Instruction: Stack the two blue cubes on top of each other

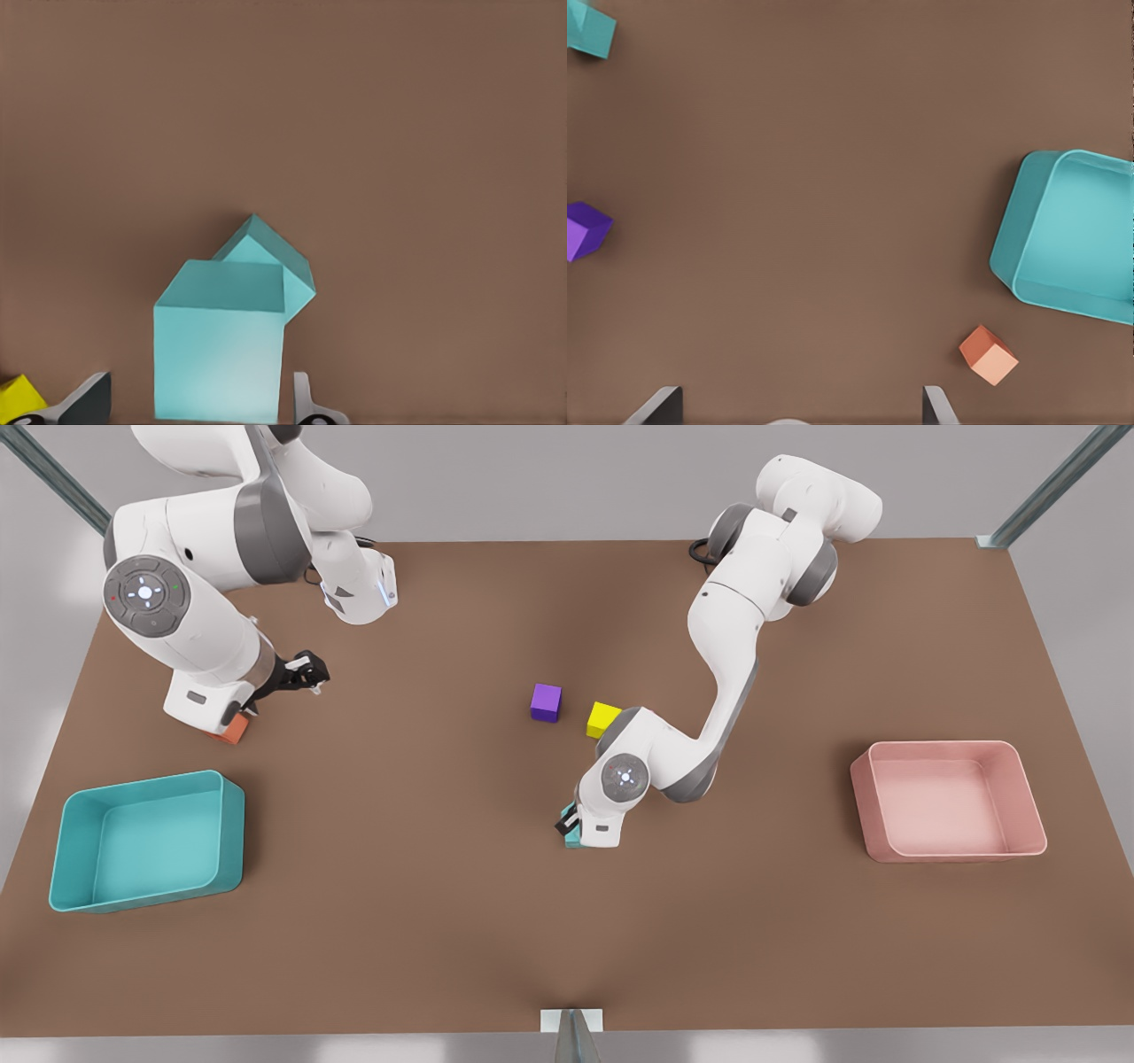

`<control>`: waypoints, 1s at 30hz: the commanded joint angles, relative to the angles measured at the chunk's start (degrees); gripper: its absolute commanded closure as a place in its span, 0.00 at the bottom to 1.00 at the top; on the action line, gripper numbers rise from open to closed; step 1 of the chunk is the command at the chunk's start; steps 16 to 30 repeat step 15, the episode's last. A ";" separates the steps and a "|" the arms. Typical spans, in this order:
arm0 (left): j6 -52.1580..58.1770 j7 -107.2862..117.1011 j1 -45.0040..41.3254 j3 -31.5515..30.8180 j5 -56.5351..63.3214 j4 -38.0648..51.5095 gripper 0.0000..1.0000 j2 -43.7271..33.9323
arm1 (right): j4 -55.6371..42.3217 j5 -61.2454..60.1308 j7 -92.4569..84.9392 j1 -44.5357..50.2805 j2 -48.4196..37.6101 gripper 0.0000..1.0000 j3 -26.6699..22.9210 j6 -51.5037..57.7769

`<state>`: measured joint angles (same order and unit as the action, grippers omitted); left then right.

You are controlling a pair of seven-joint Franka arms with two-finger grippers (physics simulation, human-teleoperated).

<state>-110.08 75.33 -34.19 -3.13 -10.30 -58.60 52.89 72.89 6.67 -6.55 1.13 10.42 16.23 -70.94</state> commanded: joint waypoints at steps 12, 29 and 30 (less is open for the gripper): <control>34.67 -80.78 36.57 -7.77 15.22 -20.32 0.00 -38.12 | 0.06 0.45 1.28 0.01 -0.48 0.00 -0.24 0.01; 34.93 -80.78 36.74 -7.51 14.95 -20.32 0.00 -38.03 | 0.15 0.53 1.28 0.01 -0.48 0.00 -0.24 0.10; 34.93 -80.78 36.74 -7.51 14.95 -20.32 0.00 -38.03 | 0.15 0.53 1.28 0.01 -0.48 0.00 -0.24 0.10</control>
